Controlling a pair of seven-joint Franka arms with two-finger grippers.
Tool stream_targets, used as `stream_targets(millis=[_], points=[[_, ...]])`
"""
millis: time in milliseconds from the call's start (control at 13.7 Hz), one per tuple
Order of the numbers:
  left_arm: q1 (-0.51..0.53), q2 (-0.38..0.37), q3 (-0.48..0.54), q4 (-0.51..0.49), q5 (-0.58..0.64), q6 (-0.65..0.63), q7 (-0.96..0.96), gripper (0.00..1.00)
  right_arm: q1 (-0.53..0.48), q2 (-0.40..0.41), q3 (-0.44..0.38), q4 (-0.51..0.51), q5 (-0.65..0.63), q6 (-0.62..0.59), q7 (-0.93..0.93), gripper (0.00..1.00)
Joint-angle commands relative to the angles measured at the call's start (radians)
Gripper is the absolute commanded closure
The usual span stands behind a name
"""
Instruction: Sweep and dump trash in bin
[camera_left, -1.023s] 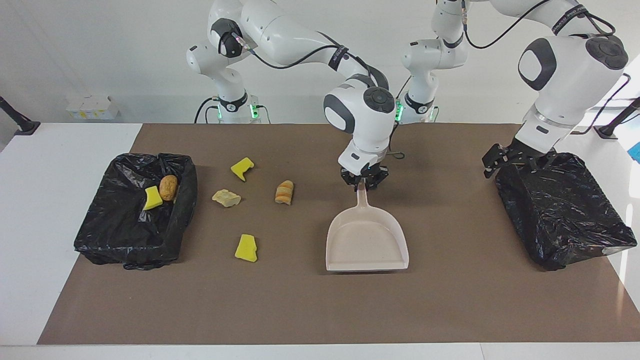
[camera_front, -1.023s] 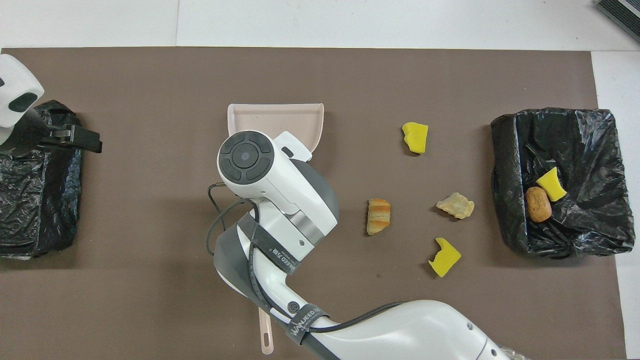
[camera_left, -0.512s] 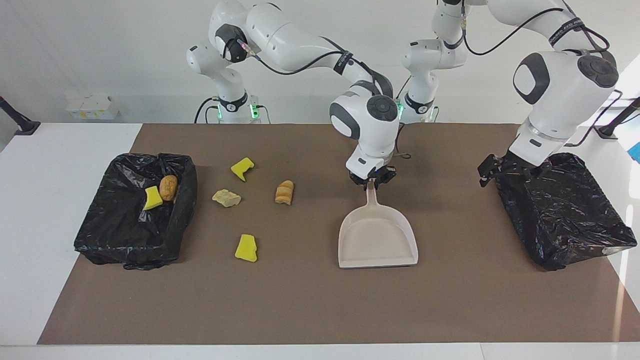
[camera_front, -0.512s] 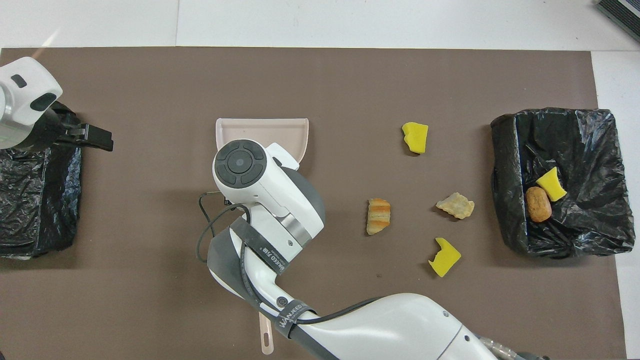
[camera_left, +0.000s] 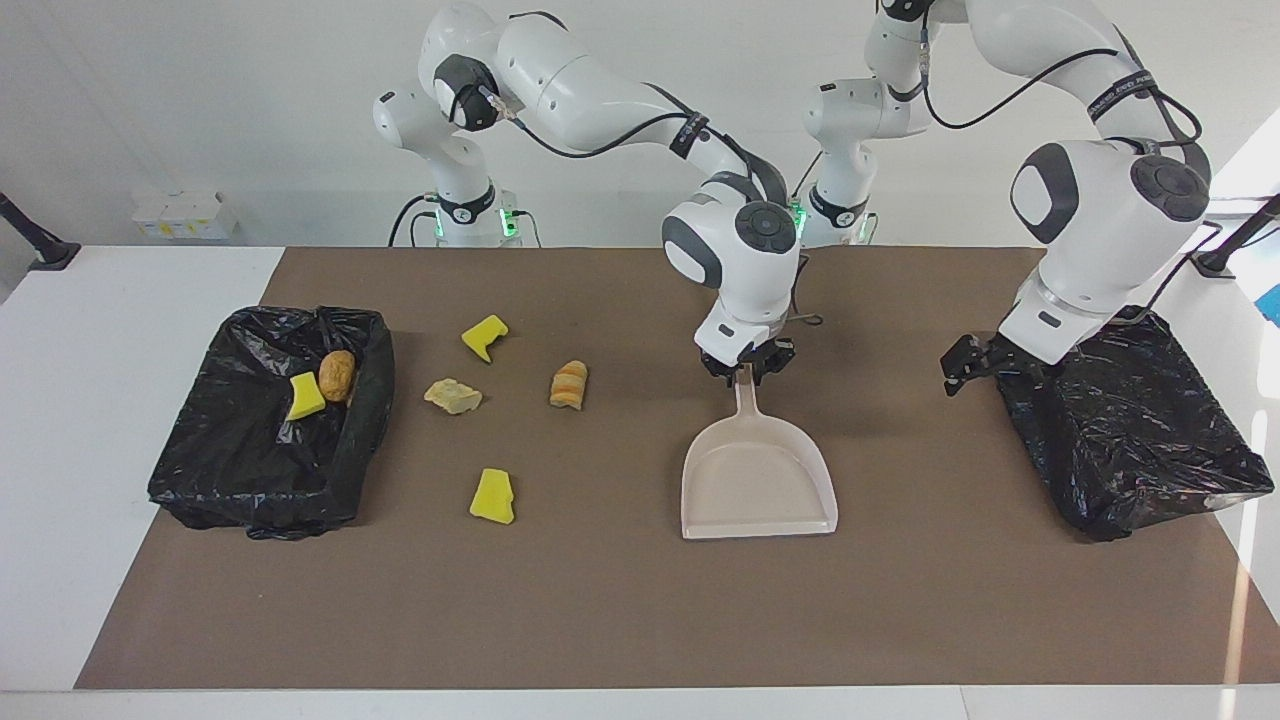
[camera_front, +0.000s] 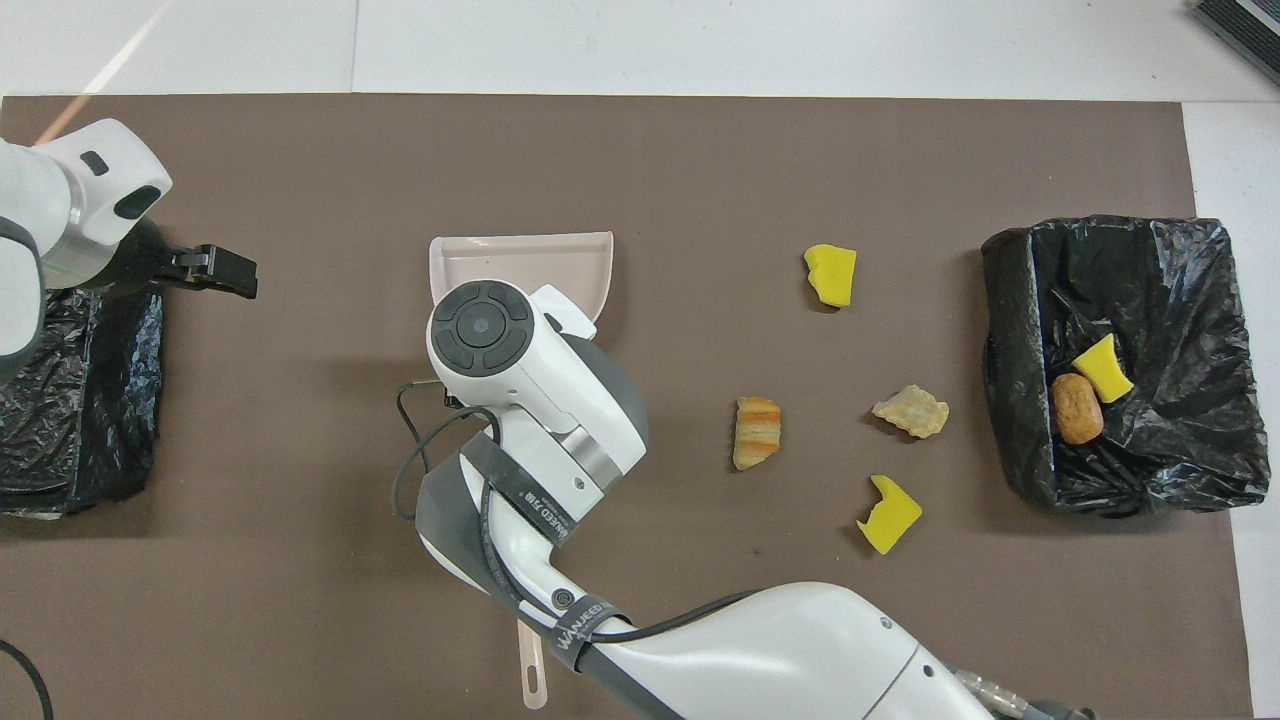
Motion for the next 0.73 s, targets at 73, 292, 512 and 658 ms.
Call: stream_targets(millis=[73,292,512,658], points=[[-0.031,0.068,0.001,0.037,0.003,0.033,-0.003,0.0,-0.031,-0.04,0.002,0.004,0.006,0.01,-0.063,0.0],[-0.083,0.1,0.001,0.038,-0.014,0.12,-0.052,0.0,-0.12,-0.185,0.0,-0.086,0.007,-0.012,-0.068,0.0],[-0.152,0.109,0.001,0.018,-0.015,0.166,-0.1,0.0,-0.275,-0.372,0.002,-0.232,0.015,-0.047,-0.123,0.0],[-0.219,0.114,0.001,-0.024,-0.015,0.215,-0.202,0.0,-0.365,-0.422,0.002,-0.222,0.022,-0.145,-0.2,0.0]])
